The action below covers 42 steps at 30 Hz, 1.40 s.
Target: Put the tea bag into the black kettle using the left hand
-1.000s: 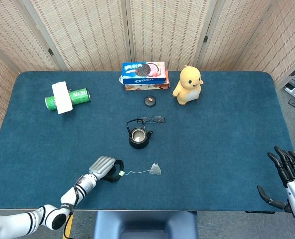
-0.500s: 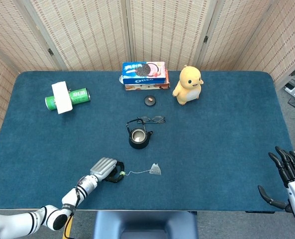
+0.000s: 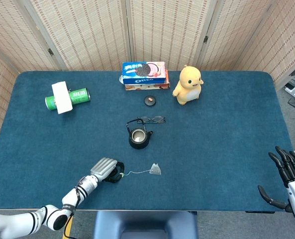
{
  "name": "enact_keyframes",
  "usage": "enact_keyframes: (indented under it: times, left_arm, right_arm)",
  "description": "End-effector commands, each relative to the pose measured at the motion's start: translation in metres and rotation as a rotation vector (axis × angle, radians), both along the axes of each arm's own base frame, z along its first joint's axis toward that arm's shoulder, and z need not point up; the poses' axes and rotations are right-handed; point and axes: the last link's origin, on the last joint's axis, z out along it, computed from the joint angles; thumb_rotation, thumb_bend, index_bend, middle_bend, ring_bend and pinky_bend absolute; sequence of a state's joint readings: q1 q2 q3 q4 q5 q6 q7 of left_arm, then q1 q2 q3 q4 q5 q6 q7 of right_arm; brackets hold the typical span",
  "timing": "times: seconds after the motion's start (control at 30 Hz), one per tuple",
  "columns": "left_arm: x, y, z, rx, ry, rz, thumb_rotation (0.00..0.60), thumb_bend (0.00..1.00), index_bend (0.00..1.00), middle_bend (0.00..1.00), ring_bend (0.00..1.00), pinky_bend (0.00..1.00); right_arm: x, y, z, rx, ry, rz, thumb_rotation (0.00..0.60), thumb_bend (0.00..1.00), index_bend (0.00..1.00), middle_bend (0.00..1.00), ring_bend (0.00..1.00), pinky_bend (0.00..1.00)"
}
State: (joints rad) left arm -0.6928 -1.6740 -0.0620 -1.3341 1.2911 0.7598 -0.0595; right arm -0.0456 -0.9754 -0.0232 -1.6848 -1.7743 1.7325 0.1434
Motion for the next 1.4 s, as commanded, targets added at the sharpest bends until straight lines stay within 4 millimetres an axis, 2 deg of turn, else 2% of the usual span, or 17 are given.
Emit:
enact_keyframes:
  times: [0.03, 0.4, 0.77, 0.9, 1.17, 1.4]
  left_arm:
    - [0.000, 0.000, 0.000, 0.002, -0.003, -0.001, 0.600, 0.54, 0.60, 1.00, 1.00, 1.00]
    - [0.001, 0.001, 0.007, 0.028, -0.047, 0.004, 0.600, 0.56, 0.64, 1.00, 1.00, 1.00]
    - [0.005, 0.017, 0.035, 0.126, -0.066, -0.015, 0.600, 0.56, 0.65, 1.00, 1.00, 1.00]
    - [0.019, 0.028, 0.059, 0.230, -0.071, -0.070, 0.600, 0.56, 0.65, 1.00, 1.00, 1.00]
    - [0.060, 0.049, 0.103, 0.373, -0.092, -0.135, 0.600, 0.56, 0.64, 1.00, 1.00, 1.00]
    - [0.092, 0.066, 0.122, 0.393, -0.113, -0.137, 0.600, 0.56, 0.65, 1.00, 1.00, 1.00]
  right_arm:
    - [0.000, 0.000, 0.000, 0.001, 0.001, 0.000, 0.340, 0.40, 0.00, 0.00, 0.02, 0.00]
    - [0.000, -0.001, -0.002, 0.007, 0.006, -0.003, 0.338, 0.40, 0.00, 0.00, 0.02, 0.00]
    - [0.001, -0.003, -0.004, 0.017, 0.009, -0.003, 0.336, 0.40, 0.00, 0.00, 0.02, 0.00]
    - [0.001, -0.003, -0.005, 0.023, 0.009, -0.004, 0.338, 0.40, 0.00, 0.00, 0.02, 0.00]
    - [0.000, -0.006, -0.006, 0.039, 0.003, -0.012, 0.339, 0.40, 0.00, 0.00, 0.02, 0.00]
    - [-0.004, -0.010, -0.002, 0.033, -0.013, -0.030, 0.340, 0.40, 0.00, 0.00, 0.02, 0.00]
